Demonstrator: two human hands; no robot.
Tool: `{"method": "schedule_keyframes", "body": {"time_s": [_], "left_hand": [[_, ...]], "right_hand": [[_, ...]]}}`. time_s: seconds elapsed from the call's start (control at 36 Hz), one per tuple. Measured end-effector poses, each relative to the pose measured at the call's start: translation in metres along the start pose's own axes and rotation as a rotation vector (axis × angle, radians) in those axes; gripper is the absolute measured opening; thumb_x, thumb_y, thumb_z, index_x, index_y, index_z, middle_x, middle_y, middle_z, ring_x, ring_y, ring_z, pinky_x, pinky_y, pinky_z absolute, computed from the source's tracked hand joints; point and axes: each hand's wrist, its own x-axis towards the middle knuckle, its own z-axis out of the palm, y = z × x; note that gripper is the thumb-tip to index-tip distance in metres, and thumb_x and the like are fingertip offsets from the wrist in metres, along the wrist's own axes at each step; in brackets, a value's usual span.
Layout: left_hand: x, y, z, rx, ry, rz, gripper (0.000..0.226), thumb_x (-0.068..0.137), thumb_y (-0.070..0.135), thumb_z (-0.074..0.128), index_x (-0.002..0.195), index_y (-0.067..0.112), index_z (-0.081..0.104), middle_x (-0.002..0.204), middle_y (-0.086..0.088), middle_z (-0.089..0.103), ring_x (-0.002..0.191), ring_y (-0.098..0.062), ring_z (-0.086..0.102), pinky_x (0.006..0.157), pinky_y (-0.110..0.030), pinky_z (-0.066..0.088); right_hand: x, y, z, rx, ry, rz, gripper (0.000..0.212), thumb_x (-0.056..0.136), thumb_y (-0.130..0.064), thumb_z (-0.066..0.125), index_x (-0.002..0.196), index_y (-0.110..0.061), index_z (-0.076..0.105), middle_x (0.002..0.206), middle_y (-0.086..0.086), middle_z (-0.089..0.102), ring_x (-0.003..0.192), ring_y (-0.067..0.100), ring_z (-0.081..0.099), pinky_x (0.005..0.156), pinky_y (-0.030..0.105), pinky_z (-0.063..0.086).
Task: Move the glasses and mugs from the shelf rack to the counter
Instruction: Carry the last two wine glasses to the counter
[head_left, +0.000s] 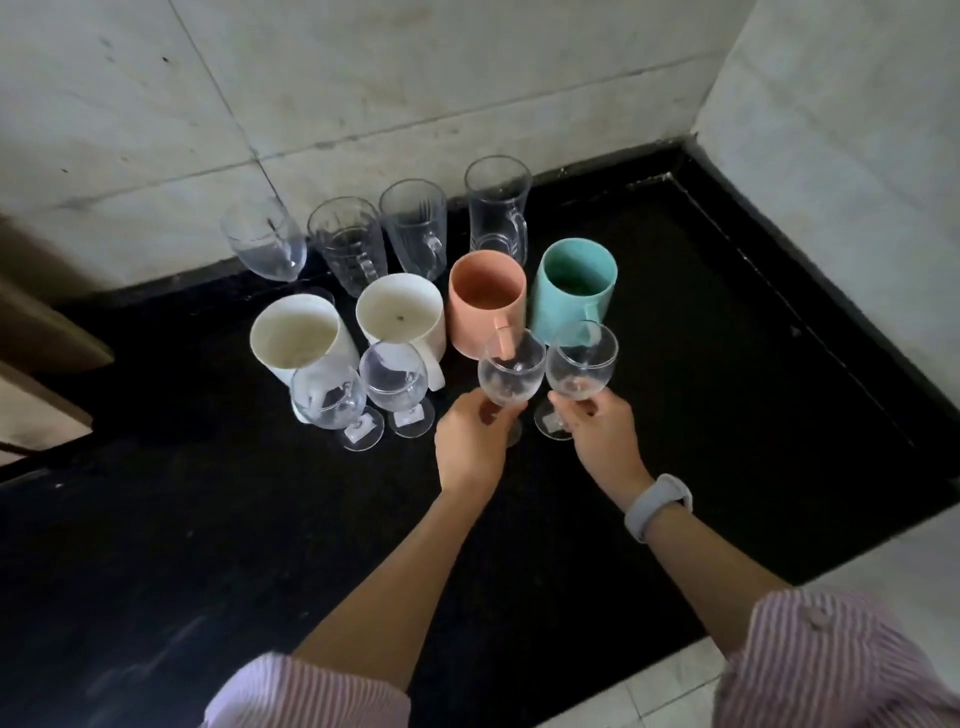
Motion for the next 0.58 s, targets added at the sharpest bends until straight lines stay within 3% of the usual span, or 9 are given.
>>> {"method": "schedule_keyframes", "body": {"time_s": [0.11, 0.25, 0.33, 0.44, 0.58], "left_hand": [[0.017, -0.004, 0.010, -0.026, 0.044, 0.007, 0.021, 0.080, 0.031, 0.067, 0.066, 0.025, 0.053, 0.068, 0.009, 0.059, 0.065, -0.005, 0.056, 0.057, -0.022, 0.042], [0.031, -0.009, 0.015, -0.016, 0.091, 0.012, 0.032, 0.080, 0.027, 0.066, 0.057, 0.031, 0.045, 0.063, 0.010, 0.053, 0.056, -0.003, 0.050, 0.050, -0.013, 0.035], [0.038, -0.012, 0.014, -0.010, 0.111, 0.016, 0.027, 0.081, 0.026, 0.067, 0.061, 0.026, 0.048, 0.065, 0.007, 0.056, 0.058, -0.004, 0.050, 0.050, -0.013, 0.036], [0.041, -0.014, 0.015, -0.016, 0.107, 0.026, 0.018, 0.082, 0.026, 0.065, 0.070, 0.017, 0.055, 0.071, 0.001, 0.060, 0.062, -0.006, 0.053, 0.054, -0.016, 0.036], [0.037, -0.012, 0.016, -0.020, 0.095, 0.025, 0.016, 0.085, 0.027, 0.062, 0.079, 0.012, 0.059, 0.077, -0.001, 0.064, 0.066, -0.007, 0.055, 0.056, -0.014, 0.038]], "right_hand": [[0.021, 0.008, 0.005, 0.011, -0.012, -0.002, 0.010, 0.084, -0.016, 0.065, 0.078, -0.024, 0.062, 0.075, -0.008, 0.065, 0.072, 0.004, 0.063, 0.068, 0.018, 0.049], [0.038, 0.013, 0.012, 0.015, -0.017, 0.029, 0.005, 0.084, -0.013, 0.063, 0.087, -0.010, 0.065, 0.082, 0.005, 0.068, 0.080, 0.017, 0.066, 0.079, 0.033, 0.054], [0.044, 0.014, 0.016, 0.025, -0.011, 0.031, 0.007, 0.084, -0.013, 0.063, 0.088, -0.007, 0.065, 0.084, 0.009, 0.068, 0.082, 0.020, 0.066, 0.080, 0.035, 0.055], [0.050, 0.013, 0.020, 0.044, -0.018, 0.040, 0.005, 0.085, -0.013, 0.062, 0.089, -0.016, 0.064, 0.081, -0.003, 0.066, 0.087, 0.017, 0.066, 0.081, 0.033, 0.054], [0.047, 0.009, 0.022, 0.054, -0.009, 0.067, 0.012, 0.087, -0.015, 0.060, 0.098, -0.011, 0.063, 0.090, 0.004, 0.067, 0.092, 0.020, 0.066, 0.085, 0.034, 0.053]]}}
